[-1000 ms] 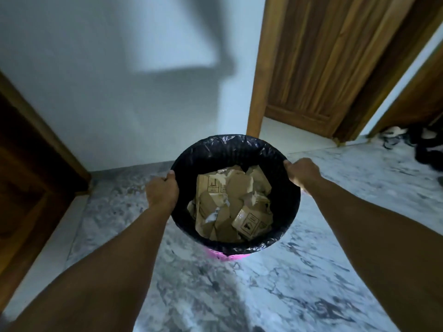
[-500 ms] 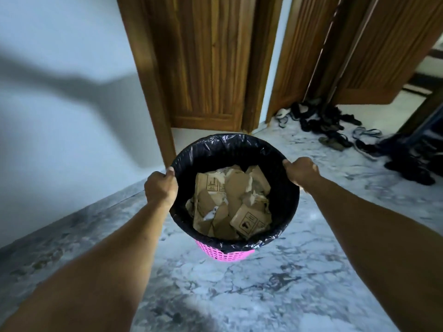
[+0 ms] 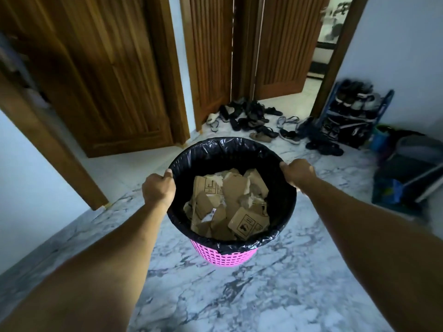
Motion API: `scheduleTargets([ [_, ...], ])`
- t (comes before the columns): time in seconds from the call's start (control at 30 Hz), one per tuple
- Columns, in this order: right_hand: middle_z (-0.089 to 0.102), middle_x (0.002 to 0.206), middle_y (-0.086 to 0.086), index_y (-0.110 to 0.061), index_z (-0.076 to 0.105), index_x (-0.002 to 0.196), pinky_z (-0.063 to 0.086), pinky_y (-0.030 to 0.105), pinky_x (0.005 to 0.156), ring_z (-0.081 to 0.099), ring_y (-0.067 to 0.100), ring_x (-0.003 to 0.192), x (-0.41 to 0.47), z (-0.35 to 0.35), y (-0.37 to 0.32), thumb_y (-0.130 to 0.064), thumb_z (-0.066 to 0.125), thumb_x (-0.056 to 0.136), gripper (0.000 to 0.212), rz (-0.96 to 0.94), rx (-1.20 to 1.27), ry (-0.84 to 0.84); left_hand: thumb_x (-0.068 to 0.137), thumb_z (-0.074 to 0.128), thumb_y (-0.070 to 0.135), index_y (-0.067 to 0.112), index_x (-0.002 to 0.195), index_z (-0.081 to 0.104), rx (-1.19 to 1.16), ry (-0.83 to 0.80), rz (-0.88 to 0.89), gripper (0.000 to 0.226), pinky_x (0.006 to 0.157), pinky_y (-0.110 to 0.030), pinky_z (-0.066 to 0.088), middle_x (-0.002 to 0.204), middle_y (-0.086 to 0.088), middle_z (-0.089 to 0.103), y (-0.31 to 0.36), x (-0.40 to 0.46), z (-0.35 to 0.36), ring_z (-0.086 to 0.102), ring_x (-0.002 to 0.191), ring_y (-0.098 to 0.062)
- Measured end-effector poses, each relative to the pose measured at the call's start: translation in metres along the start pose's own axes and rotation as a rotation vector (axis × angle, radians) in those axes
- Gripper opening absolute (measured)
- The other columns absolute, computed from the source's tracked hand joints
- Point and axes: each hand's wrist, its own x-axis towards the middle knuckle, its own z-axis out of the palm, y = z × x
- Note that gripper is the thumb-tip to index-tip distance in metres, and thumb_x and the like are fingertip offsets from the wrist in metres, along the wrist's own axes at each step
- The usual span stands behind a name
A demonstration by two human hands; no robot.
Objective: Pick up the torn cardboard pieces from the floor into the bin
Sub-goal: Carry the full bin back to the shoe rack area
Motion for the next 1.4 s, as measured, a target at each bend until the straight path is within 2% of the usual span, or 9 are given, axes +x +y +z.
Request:
scheduleTargets([
  [0.33, 0.061, 0.106, 0.030, 0.008, 0.061, 0.100, 0.033, 0.029, 0.071, 0.060, 0.040, 0.107, 0.079, -0.063, 0.116, -0.044, 0.044, 0.100, 0.055, 0.169, 0.076, 0.079, 0.098, 0.043, 0.041, -0.010, 0.083, 0.063, 0.024, -0.170, 0.119, 0.057, 0.070, -0.039, 0.042, 0.092, -0.029, 0.067, 0.098, 0.001, 0.142, 0.061, 0.087, -0.042],
  [0.43, 0.054, 0.088, 0.024, 0.005, 0.060, 0.093, 0.033, 0.029, 0.068, 0.062, 0.038, 0.096, 0.101, -0.078, 0.144, -0.044, 0.047, 0.099, 0.051, 0.242, 0.104, 0.103, 0.098, 0.044, 0.040, -0.008, 0.077, 0.061, 0.018, -0.222, 0.163, 0.055, 0.067, -0.035, 0.038, 0.086, -0.028, 0.066, 0.126, 0.009, 0.186, 0.062, 0.086, -0.042],
  [0.57, 0.061, 0.105, 0.030, 0.011, 0.061, 0.103, 0.035, 0.030, 0.070, 0.060, 0.041, 0.108, 0.132, -0.096, 0.177, -0.045, 0.047, 0.098, 0.058, 0.353, 0.124, 0.143, 0.099, 0.043, 0.038, 0.004, 0.054, 0.043, 0.033, -0.336, 0.199, 0.057, 0.062, -0.034, 0.036, 0.057, -0.011, 0.048, 0.170, 0.014, 0.241, 0.062, 0.081, -0.041],
  [0.67, 0.062, 0.108, 0.030, 0.007, 0.059, 0.100, 0.038, 0.032, 0.071, 0.060, 0.041, 0.108, 0.152, -0.110, 0.203, -0.045, 0.050, 0.097, 0.053, 0.421, 0.127, 0.190, 0.099, 0.043, 0.039, 0.003, 0.057, 0.042, 0.033, -0.384, 0.247, 0.055, 0.064, -0.038, 0.040, 0.074, -0.026, 0.062, 0.201, 0.018, 0.283, 0.062, 0.086, -0.044],
  [0.73, 0.060, 0.119, 0.029, 0.009, 0.058, 0.116, 0.043, 0.035, 0.077, 0.058, 0.041, 0.112, 0.164, -0.122, 0.219, -0.046, 0.049, 0.097, 0.058, 0.473, 0.126, 0.223, 0.099, 0.043, 0.039, 0.002, 0.060, 0.043, 0.036, -0.419, 0.285, 0.054, 0.065, -0.037, 0.040, 0.088, -0.031, 0.065, 0.221, 0.018, 0.314, 0.062, 0.087, -0.044],
  [0.9, 0.059, 0.122, 0.028, 0.011, 0.056, 0.124, 0.041, 0.034, 0.076, 0.057, 0.040, 0.114, 0.195, -0.153, 0.266, -0.050, 0.039, 0.099, 0.068, 0.552, 0.079, 0.225, 0.099, 0.041, 0.039, 0.005, 0.056, 0.042, 0.057, -0.542, 0.338, 0.055, 0.062, -0.034, 0.036, 0.058, -0.009, 0.047, 0.268, 0.009, 0.384, 0.057, 0.073, -0.037],
  [1.07, 0.062, 0.107, 0.025, 0.009, 0.060, 0.114, 0.040, 0.033, 0.070, 0.061, 0.040, 0.105, 0.229, -0.180, 0.323, -0.049, 0.053, 0.094, 0.062, 0.644, 0.164, 0.289, 0.099, 0.042, 0.040, 0.002, 0.060, 0.044, 0.100, -0.617, 0.388, 0.055, 0.065, -0.034, 0.036, 0.063, -0.012, 0.049, 0.316, -0.009, 0.450, 0.051, 0.071, -0.032],
  [1.3, 0.054, 0.086, 0.019, 0.002, 0.053, 0.085, 0.039, 0.030, 0.068, 0.063, 0.036, 0.094, 0.291, -0.227, 0.411, -0.048, 0.052, 0.095, 0.052, 0.669, 0.219, 0.280, 0.099, 0.042, 0.039, -0.009, 0.072, 0.058, 0.159, -0.680, 0.392, 0.058, 0.063, -0.034, 0.034, 0.074, -0.027, 0.058, 0.383, -0.055, 0.547, 0.060, 0.090, -0.045],
  [1.4, 0.059, 0.086, 0.018, 0.004, 0.060, 0.086, 0.044, 0.031, 0.067, 0.062, 0.031, 0.081, 0.320, -0.249, 0.450, -0.042, 0.065, 0.089, 0.046, 0.692, 0.297, 0.271, 0.099, 0.043, 0.039, -0.018, 0.094, 0.061, 0.163, -0.706, 0.352, 0.060, 0.075, -0.042, 0.046, 0.099, -0.035, 0.063, 0.409, -0.074, 0.588, 0.060, 0.097, -0.046],
])
